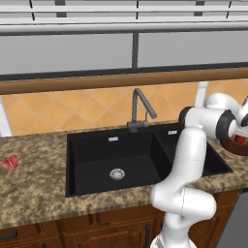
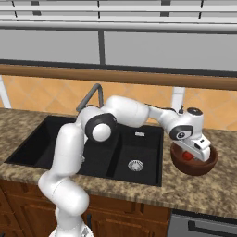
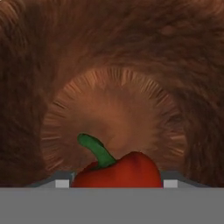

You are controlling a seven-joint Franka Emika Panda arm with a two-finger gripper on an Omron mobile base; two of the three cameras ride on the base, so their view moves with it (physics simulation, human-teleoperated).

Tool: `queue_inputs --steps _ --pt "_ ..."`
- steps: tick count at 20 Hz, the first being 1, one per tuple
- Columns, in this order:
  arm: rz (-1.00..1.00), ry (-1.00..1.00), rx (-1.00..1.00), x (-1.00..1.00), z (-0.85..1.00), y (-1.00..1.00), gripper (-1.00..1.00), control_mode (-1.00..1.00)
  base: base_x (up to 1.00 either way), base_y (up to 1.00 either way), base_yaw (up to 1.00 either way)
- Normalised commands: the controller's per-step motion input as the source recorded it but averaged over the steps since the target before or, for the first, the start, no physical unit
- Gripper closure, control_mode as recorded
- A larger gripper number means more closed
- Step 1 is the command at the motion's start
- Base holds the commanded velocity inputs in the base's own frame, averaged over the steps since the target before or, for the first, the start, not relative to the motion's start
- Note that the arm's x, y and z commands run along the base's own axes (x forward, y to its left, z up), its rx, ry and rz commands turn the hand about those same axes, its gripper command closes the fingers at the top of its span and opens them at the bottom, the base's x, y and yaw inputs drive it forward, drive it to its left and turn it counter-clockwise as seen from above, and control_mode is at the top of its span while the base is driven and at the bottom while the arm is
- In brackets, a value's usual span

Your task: Pick the bell pepper from the sink and place it in the bowl. Then pick the bowl and place it in the microwave. Then close the microwave door and press the start button.

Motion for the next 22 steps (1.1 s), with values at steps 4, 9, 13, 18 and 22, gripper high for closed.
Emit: queue_inputs --steps 4,9,13,18,22 --pt "0.06 -0.06 0.01 -0.03 0.06 0.0 -1.0 -1.0 0.0 0.0 0.0" --pt "0.04 -0.18 0.06 -0.39 0.58 0.0 -1.0 -1.0 0.0 0.0 0.0" --pt "0.01 -0.13 0.01 -0.52 0.69 0.0 -1.0 -1.0 0.0 0.0 0.0" --pt "0.1 0.04 0.0 -0.54 0.5 0.05 -1.0 -1.0 0.0 0.0 0.0" --pt "0.33 0.13 0.0 -0.37 0.31 0.32 -1.0 -1.0 0.0 0.0 0.0"
